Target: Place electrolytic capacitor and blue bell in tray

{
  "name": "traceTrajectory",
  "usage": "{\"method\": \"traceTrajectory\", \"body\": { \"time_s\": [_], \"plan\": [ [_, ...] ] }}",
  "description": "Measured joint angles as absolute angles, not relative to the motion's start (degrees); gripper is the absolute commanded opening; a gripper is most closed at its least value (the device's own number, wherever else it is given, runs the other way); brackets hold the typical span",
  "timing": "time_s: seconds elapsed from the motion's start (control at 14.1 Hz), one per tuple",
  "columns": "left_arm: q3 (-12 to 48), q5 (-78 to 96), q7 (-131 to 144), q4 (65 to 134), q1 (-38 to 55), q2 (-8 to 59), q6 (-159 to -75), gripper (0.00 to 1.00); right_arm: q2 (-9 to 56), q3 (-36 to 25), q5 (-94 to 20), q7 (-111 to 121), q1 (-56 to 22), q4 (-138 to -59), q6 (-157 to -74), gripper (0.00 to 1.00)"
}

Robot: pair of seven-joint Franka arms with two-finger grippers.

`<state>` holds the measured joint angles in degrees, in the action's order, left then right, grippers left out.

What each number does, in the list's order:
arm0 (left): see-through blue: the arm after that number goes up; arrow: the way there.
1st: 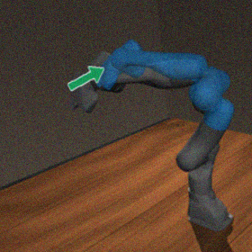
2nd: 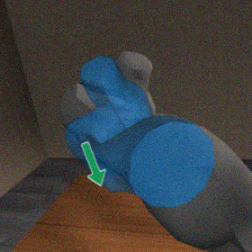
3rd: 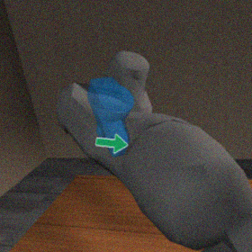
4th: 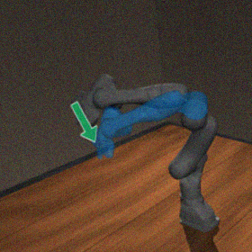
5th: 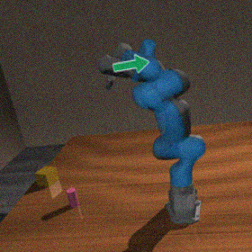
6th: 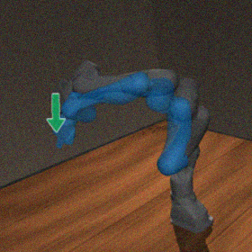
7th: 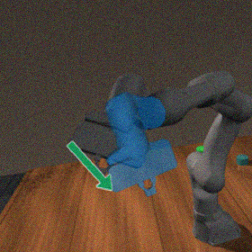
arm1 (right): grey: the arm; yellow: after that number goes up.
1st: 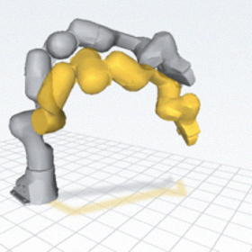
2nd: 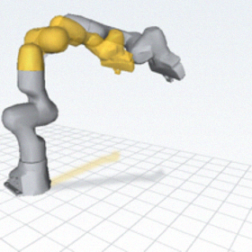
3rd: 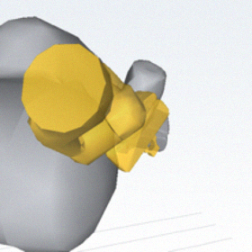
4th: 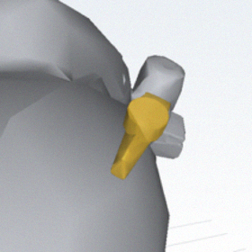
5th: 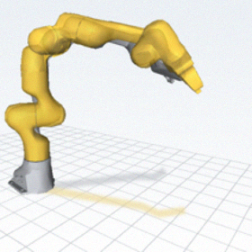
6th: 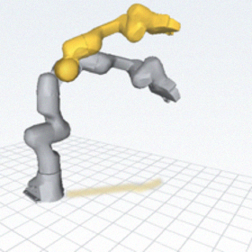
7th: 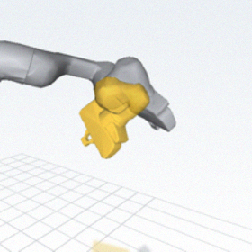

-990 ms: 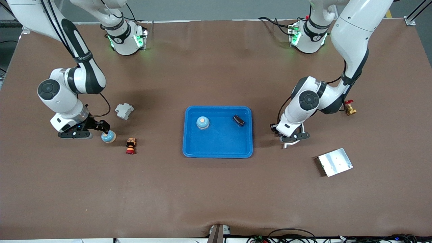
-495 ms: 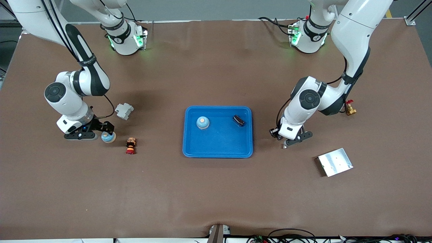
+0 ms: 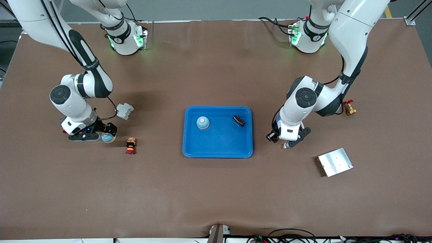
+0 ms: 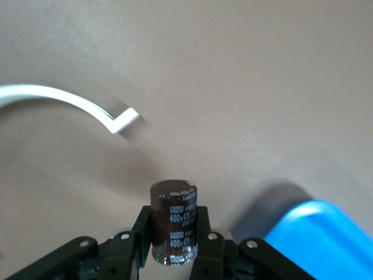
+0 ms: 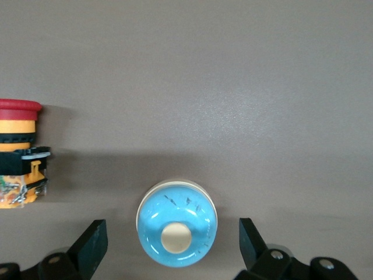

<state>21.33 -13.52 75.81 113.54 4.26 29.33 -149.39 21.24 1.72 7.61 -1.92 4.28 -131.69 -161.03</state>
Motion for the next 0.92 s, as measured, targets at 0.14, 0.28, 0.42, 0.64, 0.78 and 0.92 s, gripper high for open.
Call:
{"method": "traceTrajectory", "body": {
  "time_s": [0.14,0.28,0.42,0.64,0.78,0.92],
  "plan": [
    [21.3,-13.5,83.2,111.0,5.6,30.3,-149.4,0.00,22.0,1.7,7.6,-1.9,4.3,-131.7,-161.7,1.00],
    [21.4,-13.5,89.1,108.3,7.0,31.4,-149.4,0.00,22.5,1.7,7.6,-1.9,4.3,-131.7,-162.6,1.00],
    [21.4,-13.5,92.9,105.4,8.3,32.4,-149.4,0.00,23.1,1.8,7.6,-1.9,4.3,-131.7,-163.6,1.00],
    [21.4,-13.5,95.5,102.0,10.6,34.1,-149.4,0.00,24.2,2.1,7.6,-1.9,4.3,-131.7,-164.3,1.00],
    [21.4,-13.3,96.2,100.4,12.2,35.5,-149.4,0.00,24.5,2.2,7.6,-1.9,4.3,-131.7,-164.4,1.00],
    [21.4,-13.3,96.4,99.4,13.3,37.1,-149.4,0.00,24.6,2.2,7.6,-1.9,4.3,-131.7,-164.4,1.00]
  ]
}}
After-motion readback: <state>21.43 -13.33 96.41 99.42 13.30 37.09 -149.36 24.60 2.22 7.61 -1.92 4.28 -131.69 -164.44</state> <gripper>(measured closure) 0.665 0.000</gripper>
